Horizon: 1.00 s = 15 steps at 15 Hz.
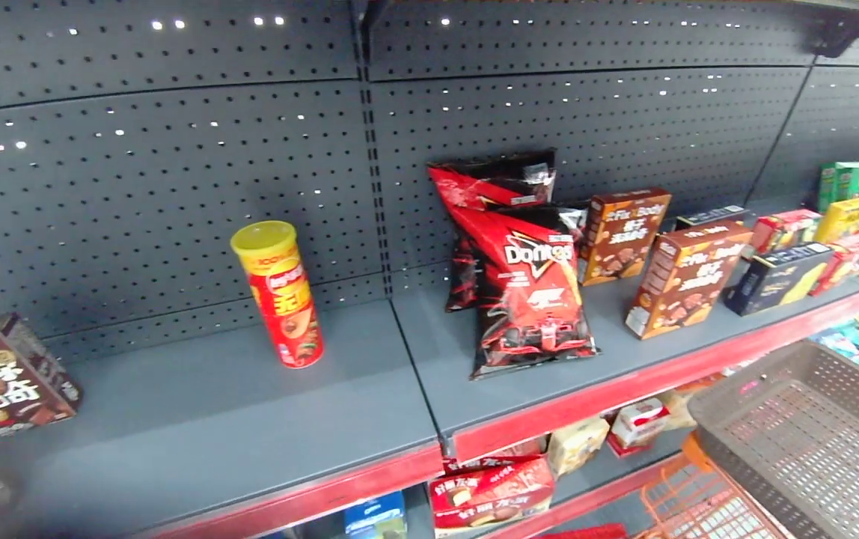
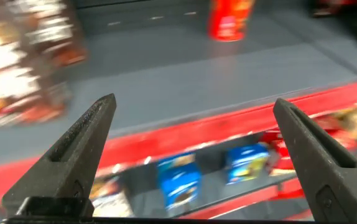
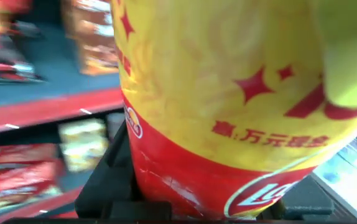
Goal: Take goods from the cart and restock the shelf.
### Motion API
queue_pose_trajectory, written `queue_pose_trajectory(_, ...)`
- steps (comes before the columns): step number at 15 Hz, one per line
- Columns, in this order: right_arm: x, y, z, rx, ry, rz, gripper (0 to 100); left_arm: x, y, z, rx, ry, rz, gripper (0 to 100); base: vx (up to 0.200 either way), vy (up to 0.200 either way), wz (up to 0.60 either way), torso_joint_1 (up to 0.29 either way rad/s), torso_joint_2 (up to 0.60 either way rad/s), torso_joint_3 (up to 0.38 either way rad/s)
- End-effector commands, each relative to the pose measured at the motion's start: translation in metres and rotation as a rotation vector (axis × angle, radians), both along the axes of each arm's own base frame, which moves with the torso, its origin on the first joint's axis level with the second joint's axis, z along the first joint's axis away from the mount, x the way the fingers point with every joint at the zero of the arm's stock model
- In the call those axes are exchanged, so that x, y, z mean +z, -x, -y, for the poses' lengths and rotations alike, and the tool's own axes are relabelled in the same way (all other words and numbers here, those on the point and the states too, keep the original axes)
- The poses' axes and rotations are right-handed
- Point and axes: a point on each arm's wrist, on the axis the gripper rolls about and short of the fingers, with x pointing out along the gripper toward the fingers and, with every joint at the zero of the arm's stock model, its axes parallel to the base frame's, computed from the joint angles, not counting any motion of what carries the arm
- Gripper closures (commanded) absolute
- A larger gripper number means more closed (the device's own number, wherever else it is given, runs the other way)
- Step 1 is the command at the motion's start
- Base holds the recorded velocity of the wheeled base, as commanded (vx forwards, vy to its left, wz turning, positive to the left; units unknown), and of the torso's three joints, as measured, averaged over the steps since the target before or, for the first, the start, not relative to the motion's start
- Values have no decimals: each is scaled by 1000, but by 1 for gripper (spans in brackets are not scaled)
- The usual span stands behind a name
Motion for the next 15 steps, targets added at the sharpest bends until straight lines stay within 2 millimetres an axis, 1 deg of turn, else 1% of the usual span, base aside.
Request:
queue_pose_trajectory(1, 1, 1, 0, 8, 0, 3, 100, 0, 0, 0, 1, 0, -1, 0, 0, 0, 600, -2, 2, 7)
queue_pose_trajectory(5, 0, 1, 0, 8, 0, 3, 100, 0, 0, 0, 1, 0, -1, 0, 0, 0, 600, 4, 2, 4)
queue_pose_trajectory(12, 1, 3, 0, 9, -1, 14, 100, 0, 0, 0, 1, 0, -1, 0, 0, 0, 0, 0, 0, 0)
queue_pose_trajectory(15, 0, 8, 0, 36, 9, 30, 100, 0, 0, 0, 1, 0, -1, 0, 0, 0, 0, 0, 0, 0)
